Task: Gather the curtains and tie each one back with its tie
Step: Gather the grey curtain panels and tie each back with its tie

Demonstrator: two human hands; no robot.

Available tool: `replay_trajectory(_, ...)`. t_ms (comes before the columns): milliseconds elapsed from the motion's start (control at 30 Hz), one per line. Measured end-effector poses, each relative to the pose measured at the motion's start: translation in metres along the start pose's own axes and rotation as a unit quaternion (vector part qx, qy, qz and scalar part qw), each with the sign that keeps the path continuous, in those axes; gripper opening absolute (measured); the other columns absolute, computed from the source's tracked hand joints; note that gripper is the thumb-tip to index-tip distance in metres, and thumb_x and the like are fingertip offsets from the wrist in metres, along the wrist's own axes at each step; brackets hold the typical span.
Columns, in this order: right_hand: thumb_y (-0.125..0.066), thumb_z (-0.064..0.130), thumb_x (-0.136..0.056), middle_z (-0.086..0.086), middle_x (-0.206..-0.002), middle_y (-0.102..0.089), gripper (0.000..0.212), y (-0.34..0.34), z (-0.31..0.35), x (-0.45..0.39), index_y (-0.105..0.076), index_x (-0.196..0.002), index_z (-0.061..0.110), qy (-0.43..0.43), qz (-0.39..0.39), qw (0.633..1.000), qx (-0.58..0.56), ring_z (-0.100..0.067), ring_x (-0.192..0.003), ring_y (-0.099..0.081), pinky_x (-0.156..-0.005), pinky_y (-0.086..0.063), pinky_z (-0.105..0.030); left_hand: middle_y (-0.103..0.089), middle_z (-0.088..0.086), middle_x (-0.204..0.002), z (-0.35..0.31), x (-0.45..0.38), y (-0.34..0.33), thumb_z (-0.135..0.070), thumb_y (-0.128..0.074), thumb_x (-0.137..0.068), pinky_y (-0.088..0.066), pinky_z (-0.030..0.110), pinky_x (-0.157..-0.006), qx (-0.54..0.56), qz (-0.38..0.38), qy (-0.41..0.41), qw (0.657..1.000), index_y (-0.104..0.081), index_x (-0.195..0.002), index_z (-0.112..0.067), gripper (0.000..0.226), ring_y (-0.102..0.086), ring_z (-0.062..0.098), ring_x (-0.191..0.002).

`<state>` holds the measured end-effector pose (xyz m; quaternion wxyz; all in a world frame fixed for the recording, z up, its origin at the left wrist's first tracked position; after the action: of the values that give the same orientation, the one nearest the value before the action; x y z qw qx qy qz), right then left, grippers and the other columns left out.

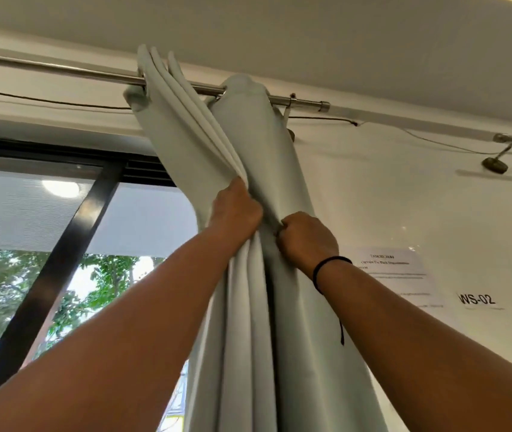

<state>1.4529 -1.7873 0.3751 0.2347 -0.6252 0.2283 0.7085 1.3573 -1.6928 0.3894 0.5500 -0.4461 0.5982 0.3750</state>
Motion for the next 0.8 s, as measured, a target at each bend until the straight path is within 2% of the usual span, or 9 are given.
replay_trajectory(167,-0.040,0.021,-0.095,-0.022,-0.117,-0.061,0.031,0.031,-0.032,0.001,-0.065,-0.107,0.005,-0.002,-0.009,1.000,0.029,-0.038,-0.108,-0.057,-0.079,-0.041,-0.035,-0.055,0.020,-0.124,-0.064,0.000,-0.040,-0.006,-0.043,-0.091,-0.039,0.032,-0.091,0.023,0.059,-0.041,0.997,-0.048,-0.121,-0.001,0.031,-0.051,0.034,-0.117)
replay_trajectory(233,-0.043,0.022,-0.095,-0.022,-0.112,-0.063,0.030,0.044,-0.047,0.000,-0.068,-0.099,0.006,-0.018,-0.012,1.000,0.022,-0.038,-0.102,-0.059,-0.075,-0.040,-0.033,-0.054,0.020,-0.124,-0.075,0.003,-0.048,-0.005,-0.044,-0.091,-0.038,0.027,-0.086,0.022,0.096,-0.067,0.993,-0.046,-0.122,0.001,0.031,-0.052,0.032,-0.117)
replay_trajectory(333,-0.050,0.027,-0.093,-0.020,-0.095,-0.066,0.030,0.051,-0.055,-0.005,-0.063,-0.070,0.014,-0.035,0.016,0.999,-0.002,-0.031,-0.079,-0.056,-0.059,-0.034,-0.029,-0.052,0.022,-0.127,-0.048,0.007,-0.042,-0.007,-0.045,-0.092,-0.037,0.028,-0.087,-0.010,0.120,-0.075,0.990,-0.045,-0.125,0.001,0.034,-0.049,0.034,-0.118)
replay_trajectory(400,-0.052,0.030,-0.093,-0.019,-0.098,-0.065,0.027,0.045,-0.047,-0.007,-0.061,-0.077,0.011,-0.050,0.034,0.998,-0.021,-0.029,-0.078,-0.053,-0.061,-0.032,-0.028,-0.050,0.023,-0.128,-0.013,0.010,-0.027,-0.009,-0.043,-0.092,-0.035,0.027,-0.084,-0.017,0.129,-0.053,0.990,-0.045,-0.125,-0.002,0.034,-0.048,0.036,-0.117)
replay_trajectory(467,-0.053,0.040,-0.092,-0.017,-0.108,-0.063,0.034,0.033,-0.028,-0.004,-0.061,-0.100,0.007,-0.059,0.044,0.996,-0.048,-0.029,-0.085,-0.054,-0.069,-0.035,-0.028,-0.050,0.022,-0.128,0.020,0.016,-0.011,-0.011,-0.042,-0.094,-0.036,0.029,-0.085,-0.018,0.143,-0.032,0.989,-0.042,-0.128,-0.004,0.035,-0.051,0.034,-0.113)
replay_trajectory(567,-0.053,0.058,-0.087,-0.016,-0.127,-0.056,0.066,0.004,0.025,0.007,-0.049,-0.126,0.005,-0.065,0.071,0.991,-0.089,-0.031,-0.106,-0.055,-0.081,-0.042,-0.032,-0.056,0.012,-0.118,0.059,0.022,0.025,-0.027,-0.042,-0.097,-0.044,0.033,-0.083,-0.036,0.129,-0.027,0.991,-0.040,-0.126,-0.012,0.033,-0.054,0.024,-0.099)
replay_trajectory(600,-0.053,0.055,-0.089,-0.017,-0.132,-0.053,0.066,-0.007,0.048,0.009,-0.046,-0.130,0.004,-0.056,0.084,0.990,-0.095,-0.032,-0.113,-0.053,-0.085,-0.040,-0.032,-0.057,0.009,-0.111,0.069,0.022,0.041,-0.034,-0.043,-0.096,-0.046,0.035,-0.082,-0.046,0.111,-0.027,0.992,-0.041,-0.123,-0.014,0.033,-0.055,0.023,-0.095)
replay_trajectory(700,-0.053,0.029,-0.094,-0.019,-0.124,-0.058,0.035,-0.032,0.128,0.004,-0.055,-0.118,0.004,0.011,0.101,0.989,-0.107,-0.033,-0.107,-0.055,-0.079,-0.039,-0.028,-0.052,0.001,-0.099,0.093,0.019,0.094,-0.045,-0.050,-0.090,-0.043,0.034,-0.077,-0.044,0.052,-0.019,0.998,-0.040,-0.120,-0.017,0.043,-0.052,0.023,-0.089)
replay_trajectory(800,-0.052,0.016,-0.092,-0.023,-0.124,-0.057,0.031,-0.037,0.200,-0.004,-0.055,-0.117,-0.003,0.016,0.097,0.988,-0.118,-0.036,-0.111,-0.055,-0.085,-0.042,-0.033,-0.053,0.000,-0.100,0.115,0.010,0.149,-0.050,-0.053,-0.087,-0.036,0.031,-0.074,-0.033,0.009,-0.003,0.999,-0.041,-0.122,-0.017,0.049,-0.052,0.022,-0.090)
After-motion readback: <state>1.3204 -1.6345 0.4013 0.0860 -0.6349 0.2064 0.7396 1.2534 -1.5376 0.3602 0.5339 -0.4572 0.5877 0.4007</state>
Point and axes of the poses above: each hand's wrist, its own x-axis away from the middle knuckle, its own y-axis out of the back of the hand, z = x × y, the point moved 2 cm from there along -x, towards the middle knuckle
